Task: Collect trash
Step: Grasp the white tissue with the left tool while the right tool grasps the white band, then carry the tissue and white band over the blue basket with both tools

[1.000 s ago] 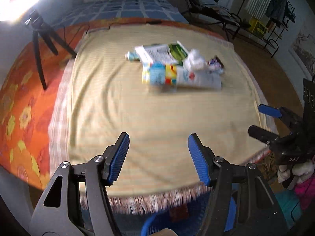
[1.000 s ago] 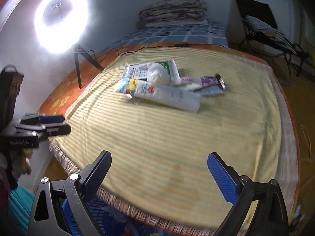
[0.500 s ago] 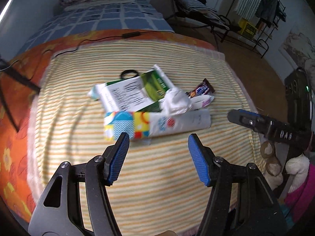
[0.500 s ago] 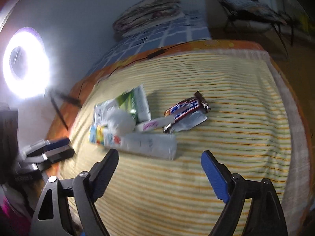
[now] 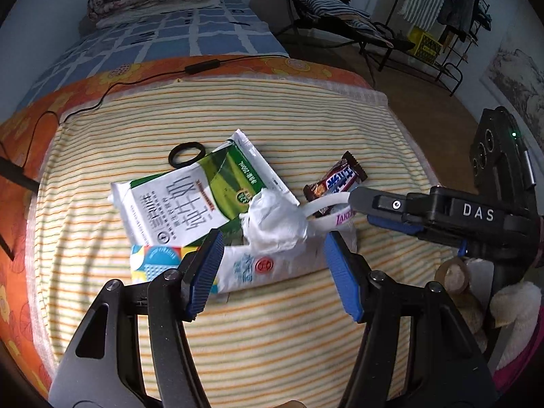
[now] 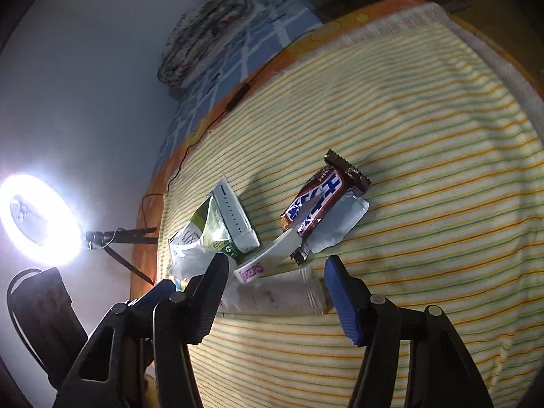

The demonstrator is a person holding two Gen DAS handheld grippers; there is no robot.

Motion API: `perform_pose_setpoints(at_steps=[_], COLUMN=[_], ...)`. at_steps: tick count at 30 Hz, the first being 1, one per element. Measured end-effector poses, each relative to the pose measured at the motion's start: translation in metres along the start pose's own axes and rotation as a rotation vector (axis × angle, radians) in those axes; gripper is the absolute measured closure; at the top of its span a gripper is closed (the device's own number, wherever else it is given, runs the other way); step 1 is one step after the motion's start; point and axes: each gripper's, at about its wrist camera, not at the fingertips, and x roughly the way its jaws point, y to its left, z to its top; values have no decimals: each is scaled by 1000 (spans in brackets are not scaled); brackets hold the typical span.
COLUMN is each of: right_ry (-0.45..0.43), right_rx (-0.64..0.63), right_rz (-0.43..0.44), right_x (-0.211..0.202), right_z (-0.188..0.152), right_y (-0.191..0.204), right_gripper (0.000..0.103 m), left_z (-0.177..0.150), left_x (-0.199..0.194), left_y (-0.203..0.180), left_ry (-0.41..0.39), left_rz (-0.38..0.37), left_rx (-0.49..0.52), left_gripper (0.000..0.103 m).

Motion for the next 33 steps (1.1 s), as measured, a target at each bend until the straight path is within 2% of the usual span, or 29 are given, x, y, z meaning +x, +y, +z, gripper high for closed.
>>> perform_pose_setpoints(at_steps=[1,5,7,10,12,13,18,24,33], right_ry=[4,12,21,39,44,47,31,-6,-45], right_rx=[10,27,23,32,30,28,-1,-83,-119], right_rz=[5,25,27,48,48,49,52,38,70], right_x=[3,12,15,24,25,25,14,-10,-49], right_z=[0,4,4,4,2,1,-2,-9,-22], right_y=[1,1,3,3,3,3,6,20,29], right_gripper=[42,46,52,61,71,72,85,93,96], left_z=[1,2,1,2,2,2,2,0,-14], left_x=[4,18,19,18,16,14,4,-20,-60], left_y=[-1,0,3,8,8,9,17,20,14], left_ry=[6,31,35,23,16,13,-3,-35,-76], left_rz=[1,-1,-19,-48,-44,-42,-49,-58,-40], left_rx=[-1,-5,-23,-44,-34,-32,-61,-68,-40], left_gripper=[49,60,69,76,78,81,84,84,84])
